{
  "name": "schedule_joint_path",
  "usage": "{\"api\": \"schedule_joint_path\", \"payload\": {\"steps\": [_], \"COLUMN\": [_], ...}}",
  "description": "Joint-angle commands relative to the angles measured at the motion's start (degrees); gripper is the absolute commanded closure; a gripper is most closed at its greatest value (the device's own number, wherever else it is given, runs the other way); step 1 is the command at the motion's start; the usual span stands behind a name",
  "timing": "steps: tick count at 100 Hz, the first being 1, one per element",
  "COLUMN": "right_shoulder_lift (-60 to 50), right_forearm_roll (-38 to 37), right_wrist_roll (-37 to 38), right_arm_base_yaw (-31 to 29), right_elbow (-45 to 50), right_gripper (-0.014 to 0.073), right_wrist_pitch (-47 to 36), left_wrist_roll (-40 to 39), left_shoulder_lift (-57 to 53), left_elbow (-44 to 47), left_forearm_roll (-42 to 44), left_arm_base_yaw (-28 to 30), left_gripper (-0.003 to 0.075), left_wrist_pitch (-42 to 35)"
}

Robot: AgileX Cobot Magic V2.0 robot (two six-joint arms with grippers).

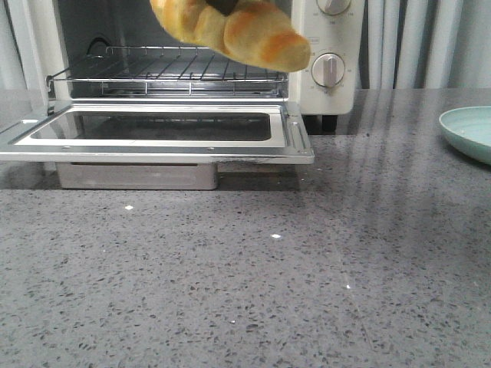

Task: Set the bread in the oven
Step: 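Carry the croissant with the right gripper into the open oven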

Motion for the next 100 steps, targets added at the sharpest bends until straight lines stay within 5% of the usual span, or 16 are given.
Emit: {"api": "schedule_joint_path", "payload": {"steps": [1, 54, 100], "right_shoulder_lift": [-1.45, 6.96, 10.85], "right_forearm_roll": [-2.70, -2.70, -2.70], "right_wrist_roll": [-0.19, -0.19, -0.19], "right_arm_base_yaw": [0.12, -1.79, -6.52], "right_elbow": [-3.56, -16.19, -18.35], "right_gripper": [0.0661, 0.0661, 0.0661], "right_wrist_pitch": [-3.21, -1.34, -3.94], "left_wrist_roll": [-0.14, 2.73, 3.94], "left_shoulder_lift": [0.87, 0.87, 0.87], "left_elbow": [-1.43, -1.43, -1.43], "left_forearm_roll": [0.05, -1.22, -1.22], "left_arm_base_yaw": [0.06, 0.06, 0.06], "left_gripper": [0.0742, 0.0741, 0.0742], "left_wrist_pitch": [-3.51, -2.65, -3.26]}}
